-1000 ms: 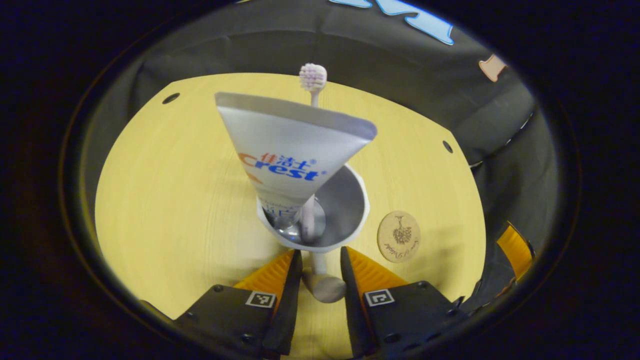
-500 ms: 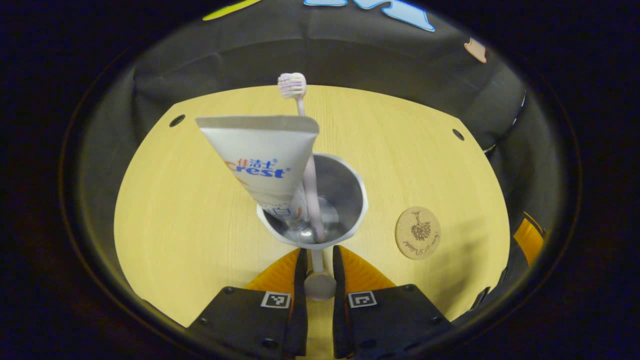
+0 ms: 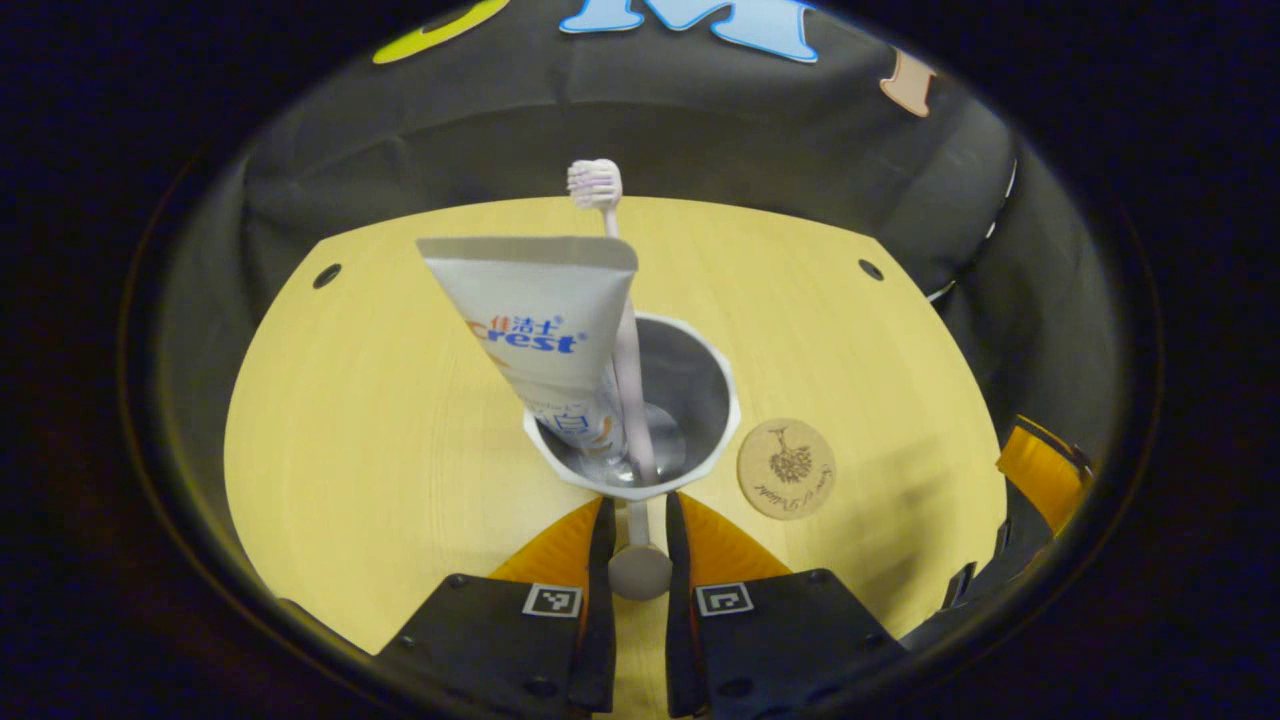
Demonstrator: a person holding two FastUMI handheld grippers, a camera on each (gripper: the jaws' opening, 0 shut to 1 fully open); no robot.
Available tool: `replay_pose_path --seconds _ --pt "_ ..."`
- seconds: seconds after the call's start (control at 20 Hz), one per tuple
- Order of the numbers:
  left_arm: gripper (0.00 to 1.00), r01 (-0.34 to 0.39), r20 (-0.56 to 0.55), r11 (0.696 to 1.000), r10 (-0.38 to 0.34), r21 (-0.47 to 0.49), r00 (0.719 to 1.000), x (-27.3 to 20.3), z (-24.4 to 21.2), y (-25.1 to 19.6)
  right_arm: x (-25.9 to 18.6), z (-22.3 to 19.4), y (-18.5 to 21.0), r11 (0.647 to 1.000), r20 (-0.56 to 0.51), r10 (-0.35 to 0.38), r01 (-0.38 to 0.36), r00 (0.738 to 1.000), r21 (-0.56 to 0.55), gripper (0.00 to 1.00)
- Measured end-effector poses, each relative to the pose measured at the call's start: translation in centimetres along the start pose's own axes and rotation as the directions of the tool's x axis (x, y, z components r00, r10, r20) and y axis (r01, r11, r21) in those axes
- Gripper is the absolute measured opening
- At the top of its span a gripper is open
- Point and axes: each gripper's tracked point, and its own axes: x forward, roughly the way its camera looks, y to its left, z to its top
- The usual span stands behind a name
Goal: Put the toothbrush and toothpaste on the desktop into the cup, then pick up the cup and place it on the coaster on the desktop.
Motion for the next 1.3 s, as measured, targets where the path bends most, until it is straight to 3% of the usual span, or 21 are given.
replay_pose_path --seconds 0.45,1.3 --pt "0.26 0.112 -0.036 0.990 -0.109 0.085 0.993 2.7 -0.6 -9.2 -1.9 -0.1 -2.8 0.998 0.023 -0.042 0.041 0.999 0.038 0.75" --pt "0.27 0.080 -0.111 0.984 -0.062 0.158 0.992 6.3 -1.9 -13.2 -3.5 -0.4 -4.4 0.994 0.039 -0.051 0.047 0.998 0.095 0.75"
